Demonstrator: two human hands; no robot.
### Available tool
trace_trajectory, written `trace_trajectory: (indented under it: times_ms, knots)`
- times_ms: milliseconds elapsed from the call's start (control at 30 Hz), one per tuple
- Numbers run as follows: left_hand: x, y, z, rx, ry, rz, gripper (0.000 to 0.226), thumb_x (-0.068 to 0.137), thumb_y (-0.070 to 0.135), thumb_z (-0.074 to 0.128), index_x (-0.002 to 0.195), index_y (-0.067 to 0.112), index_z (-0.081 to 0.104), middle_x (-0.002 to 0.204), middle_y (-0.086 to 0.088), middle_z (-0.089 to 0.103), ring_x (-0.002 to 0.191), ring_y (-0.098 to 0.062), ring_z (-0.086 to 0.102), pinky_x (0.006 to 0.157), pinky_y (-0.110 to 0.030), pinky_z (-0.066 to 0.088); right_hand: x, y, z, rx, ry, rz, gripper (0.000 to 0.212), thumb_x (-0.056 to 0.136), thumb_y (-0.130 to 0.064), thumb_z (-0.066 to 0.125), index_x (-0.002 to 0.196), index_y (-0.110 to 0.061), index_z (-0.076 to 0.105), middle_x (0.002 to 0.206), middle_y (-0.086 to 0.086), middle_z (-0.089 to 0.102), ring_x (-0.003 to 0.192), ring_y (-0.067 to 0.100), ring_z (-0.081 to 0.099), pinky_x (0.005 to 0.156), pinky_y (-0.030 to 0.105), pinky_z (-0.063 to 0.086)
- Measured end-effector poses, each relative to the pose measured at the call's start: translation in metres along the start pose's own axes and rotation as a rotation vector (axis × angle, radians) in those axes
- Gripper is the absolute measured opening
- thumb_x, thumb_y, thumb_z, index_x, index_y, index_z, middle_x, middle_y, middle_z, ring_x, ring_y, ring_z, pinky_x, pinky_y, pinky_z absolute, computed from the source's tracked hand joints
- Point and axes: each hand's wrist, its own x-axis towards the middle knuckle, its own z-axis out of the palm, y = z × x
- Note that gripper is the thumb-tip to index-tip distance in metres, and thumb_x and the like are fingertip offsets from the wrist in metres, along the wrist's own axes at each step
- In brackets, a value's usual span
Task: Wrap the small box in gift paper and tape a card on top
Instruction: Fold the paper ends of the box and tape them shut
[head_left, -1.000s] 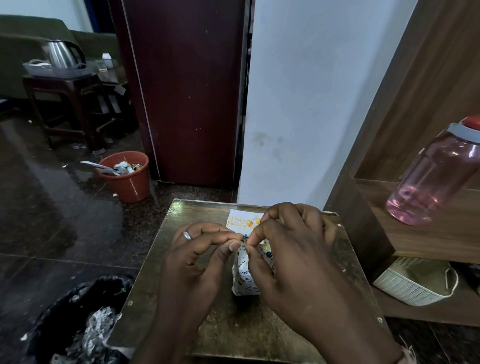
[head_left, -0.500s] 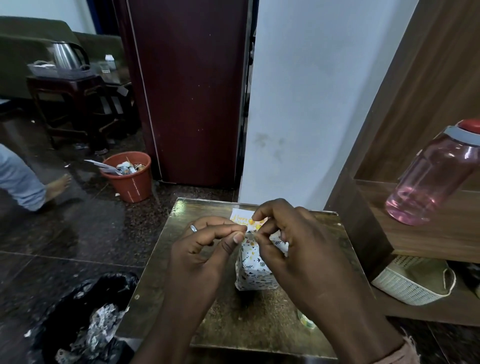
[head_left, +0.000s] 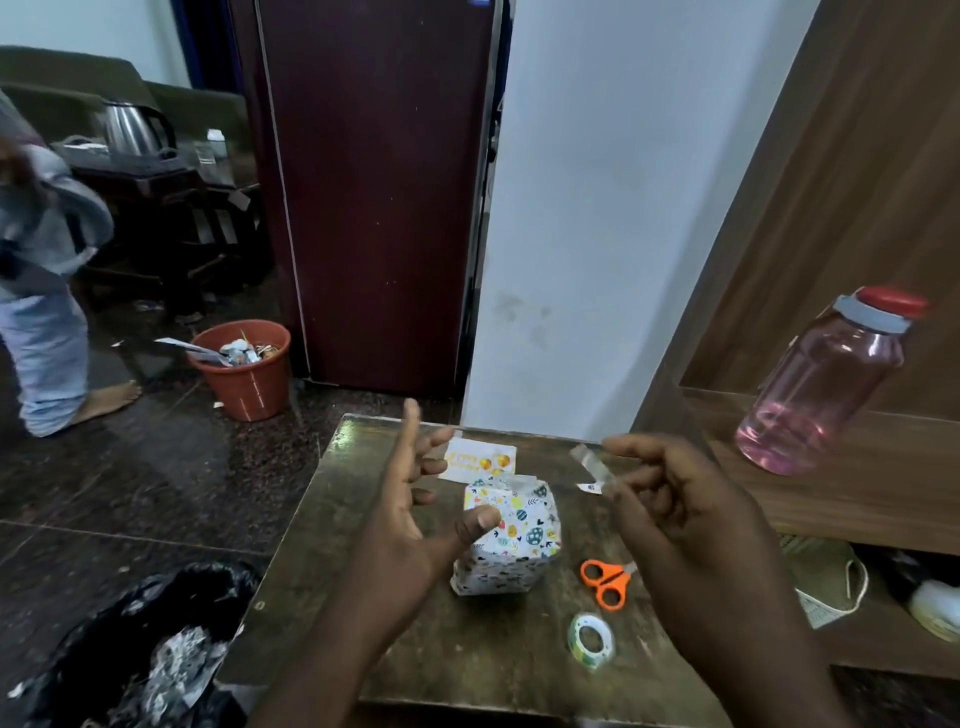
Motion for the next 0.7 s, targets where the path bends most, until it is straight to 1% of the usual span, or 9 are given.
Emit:
trace_trajectory:
  times_ms: [67, 167, 300, 400, 467, 533, 567, 633, 700]
  knots:
    - [-0.004, -0.004, 0.003, 0.017, -0.082, -0.06, 0.1, 0.065, 0.067, 0.08, 0.149, 0.066, 0.026, 0.148, 0.035, 0.045, 0.137, 0.004, 0.045, 0.11, -0.028, 0.04, -0.01, 0.012, 0.008, 0.201, 0.023, 0.102, 0.032, 0.092, -0.001, 0.069, 0.106, -0.031, 0.069, 0.084, 0.001, 0.068, 0.069, 0.01, 0.061, 0.06, 0.014, 0.051]
    - [-0.008, -0.006, 0.015, -0.075, -0.136, -0.098, 0.081, 0.073, 0.058, 0.079, 0.145, 0.062, 0.041, 0.147, 0.034, 0.048, 0.138, 0.011, 0.042, 0.108, -0.022, 0.039, -0.023, 0.025, 0.032, 0.328, 0.029, 0.16, 0.042, 0.091, 0.001, 0.068, 0.118, -0.032, 0.066, 0.093, 0.002, 0.073, 0.087, 0.016, 0.069, 0.081, 0.027, 0.055]
    - [-0.002, -0.008, 0.02, -0.177, -0.132, -0.103, 0.06, 0.082, 0.027, 0.076, 0.137, 0.044, 0.06, 0.137, 0.016, 0.066, 0.125, -0.006, 0.063, 0.104, -0.03, 0.051, -0.019, 0.029, 0.049, 0.32, 0.009, 0.129, 0.062, 0.088, 0.008, 0.069, 0.132, -0.034, 0.054, 0.099, -0.001, 0.073, 0.089, 0.014, 0.068, 0.079, 0.016, 0.052]
    - [0.001, -0.009, 0.019, -0.123, -0.082, -0.092, 0.04, 0.084, 0.027, 0.073, 0.121, 0.041, 0.071, 0.123, 0.009, 0.074, 0.114, -0.015, 0.069, 0.098, -0.044, 0.054, -0.019, 0.034, 0.058, 0.263, -0.024, 0.108, 0.071, 0.089, 0.003, 0.071, 0.134, -0.048, 0.05, 0.099, -0.008, 0.071, 0.088, 0.009, 0.066, 0.079, 0.019, 0.052]
    - [0.002, -0.011, 0.02, -0.111, -0.067, -0.098, 0.032, 0.085, 0.03, 0.072, 0.116, 0.037, 0.073, 0.115, 0.005, 0.076, 0.105, -0.022, 0.071, 0.095, -0.048, 0.055, -0.019, 0.038, 0.062, 0.218, -0.036, 0.098, 0.077, 0.089, 0.001, 0.071, 0.134, -0.057, 0.047, 0.102, -0.011, 0.07, 0.093, 0.012, 0.066, 0.082, 0.021, 0.052]
    - [0.003, -0.014, 0.02, -0.087, -0.061, -0.083, 0.027, 0.087, 0.033, 0.072, 0.113, 0.034, 0.074, 0.112, 0.004, 0.076, 0.101, -0.025, 0.07, 0.093, -0.049, 0.054, -0.018, 0.038, 0.063, 0.219, -0.027, 0.108, 0.076, 0.091, -0.001, 0.071, 0.132, -0.06, 0.047, 0.102, -0.011, 0.069, 0.095, 0.013, 0.066, 0.083, 0.022, 0.053]
    - [0.003, -0.015, 0.02, -0.073, -0.061, -0.067, 0.024, 0.088, 0.033, 0.072, 0.112, 0.034, 0.074, 0.113, 0.005, 0.076, 0.101, -0.021, 0.07, 0.093, -0.047, 0.054, -0.018, 0.038, 0.062, 0.236, -0.019, 0.117, 0.073, 0.091, -0.002, 0.07, 0.132, -0.058, 0.048, 0.102, -0.01, 0.07, 0.094, 0.012, 0.067, 0.083, 0.022, 0.053]
    - [0.004, -0.017, 0.02, -0.053, -0.057, -0.04, 0.018, 0.092, 0.027, 0.074, 0.109, 0.033, 0.075, 0.116, 0.009, 0.075, 0.107, -0.013, 0.069, 0.094, -0.039, 0.053, -0.017, 0.036, 0.059, 0.281, -0.001, 0.13, 0.065, 0.092, -0.003, 0.069, 0.133, -0.05, 0.05, 0.1, -0.007, 0.071, 0.093, 0.01, 0.067, 0.081, 0.02, 0.052]
    - [0.005, -0.02, 0.02, -0.016, -0.046, -0.018, 0.016, 0.095, 0.019, 0.074, 0.106, 0.031, 0.076, 0.118, 0.011, 0.074, 0.111, -0.011, 0.068, 0.096, -0.038, 0.052, -0.015, 0.031, 0.054, 0.358, 0.022, 0.174, 0.056, 0.093, -0.005, 0.069, 0.132, -0.041, 0.053, 0.096, -0.002, 0.072, 0.09, 0.013, 0.07, 0.076, 0.022, 0.053]
